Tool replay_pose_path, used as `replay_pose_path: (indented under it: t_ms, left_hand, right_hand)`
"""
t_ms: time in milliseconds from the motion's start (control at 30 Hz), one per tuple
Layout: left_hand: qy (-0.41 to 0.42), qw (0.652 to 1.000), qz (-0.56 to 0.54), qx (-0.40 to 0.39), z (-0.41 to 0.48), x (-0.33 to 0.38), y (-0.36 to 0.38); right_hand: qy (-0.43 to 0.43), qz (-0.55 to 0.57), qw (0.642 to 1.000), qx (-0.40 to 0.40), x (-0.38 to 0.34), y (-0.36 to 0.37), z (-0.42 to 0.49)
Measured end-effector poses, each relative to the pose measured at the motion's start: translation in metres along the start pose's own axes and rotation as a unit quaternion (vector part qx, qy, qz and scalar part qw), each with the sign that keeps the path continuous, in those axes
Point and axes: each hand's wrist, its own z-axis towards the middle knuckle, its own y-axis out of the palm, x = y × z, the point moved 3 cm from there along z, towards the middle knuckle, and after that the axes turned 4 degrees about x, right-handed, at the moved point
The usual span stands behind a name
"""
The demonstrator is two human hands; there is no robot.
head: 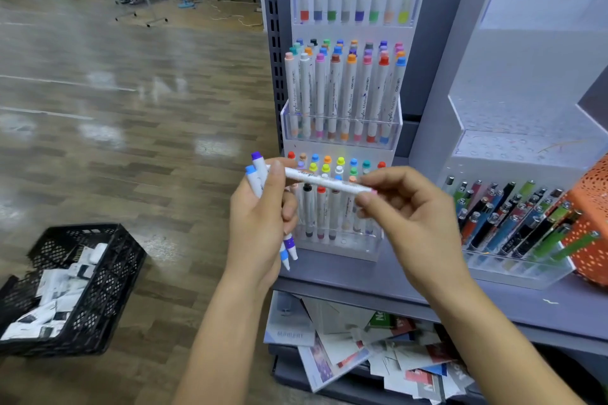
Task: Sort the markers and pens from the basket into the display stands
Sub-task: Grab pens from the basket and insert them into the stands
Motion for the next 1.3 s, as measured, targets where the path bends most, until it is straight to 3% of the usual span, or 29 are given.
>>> replay_pose_path:
  t_ms: [167, 300, 500, 700, 867, 1033, 1200, 1300]
  left_hand:
    - [-0.027, 0.999, 0.034, -0.021, -0.002, -0.006, 0.0]
    - [-0.056, 0.997, 0.048, -0.027, 0.0, -0.008, -0.003]
    - [-0.065, 0.994, 0.064, -0.055, 0.001, -0.01, -0.003]
    - [-0.002, 0.99, 0.099, -0.097, -0.003, -0.008, 0.001]
    - [0.018, 0.99, 0.09, -0.104, -0.003, -0.009, 0.003]
    - [0.004, 0.995, 0.061, -0.081, -0.001, -0.012, 0.002]
    - [0.026, 0.993, 0.085, -0.081, -0.001, -0.011, 0.005]
    - [0.026, 0.993, 0.082, -0.086, -0.003, -0.01, 0.008]
  right_hand:
    - [-0.011, 0.101, 0.99, 0.095, -0.011, -0.011, 0.008]
    - [-0.103, 0.053, 0.981, 0.157, -0.022, -0.021, 0.013]
    - [-0.208, -0.138, 0.962, 0.114, -0.015, -0.02, 0.014]
    - [-0.295, -0.287, 0.91, 0.057, 0.003, -0.007, 0.012]
    - [-0.296, -0.339, 0.893, 0.004, 0.023, 0.001, 0.013]
    - [-0.313, -0.366, 0.876, 0.009, 0.028, -0.001, 0.013]
    - [-0.294, -0.363, 0.884, 0.009, 0.029, -0.004, 0.007]
    - [-0.256, -0.287, 0.923, 0.012, 0.016, -0.005, -0.001]
